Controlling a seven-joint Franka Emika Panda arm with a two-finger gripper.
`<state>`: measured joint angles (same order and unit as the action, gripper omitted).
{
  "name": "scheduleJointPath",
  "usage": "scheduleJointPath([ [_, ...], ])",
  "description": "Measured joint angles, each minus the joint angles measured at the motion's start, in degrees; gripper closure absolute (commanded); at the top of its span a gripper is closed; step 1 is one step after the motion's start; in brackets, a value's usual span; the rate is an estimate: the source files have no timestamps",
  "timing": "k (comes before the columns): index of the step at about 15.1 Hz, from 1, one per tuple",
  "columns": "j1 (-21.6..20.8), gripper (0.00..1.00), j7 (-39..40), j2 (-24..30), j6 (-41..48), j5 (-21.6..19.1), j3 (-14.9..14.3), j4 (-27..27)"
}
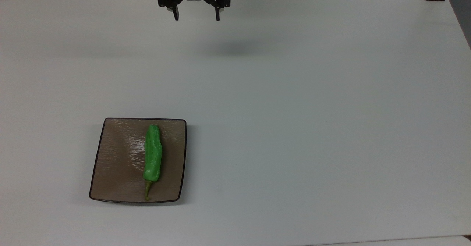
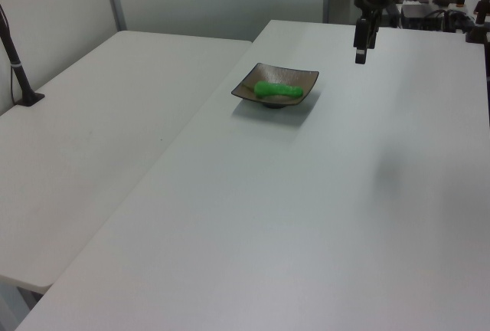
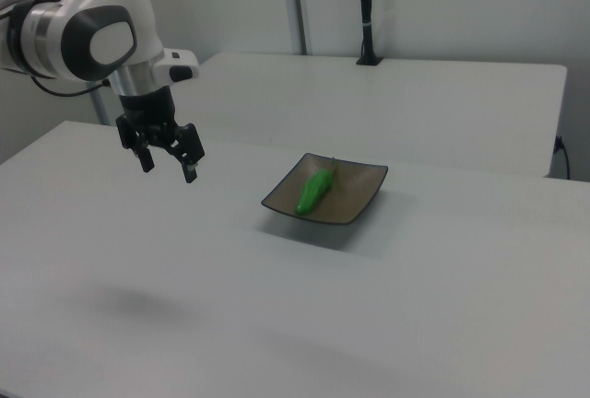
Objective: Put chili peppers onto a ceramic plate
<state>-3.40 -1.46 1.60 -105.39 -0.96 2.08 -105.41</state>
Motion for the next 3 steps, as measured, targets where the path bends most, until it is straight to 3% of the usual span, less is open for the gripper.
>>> scheduleJointPath([
  [3, 0.0, 0.0, 0.24, -0.19, 0.0, 1.22, -0.1, -0.03],
])
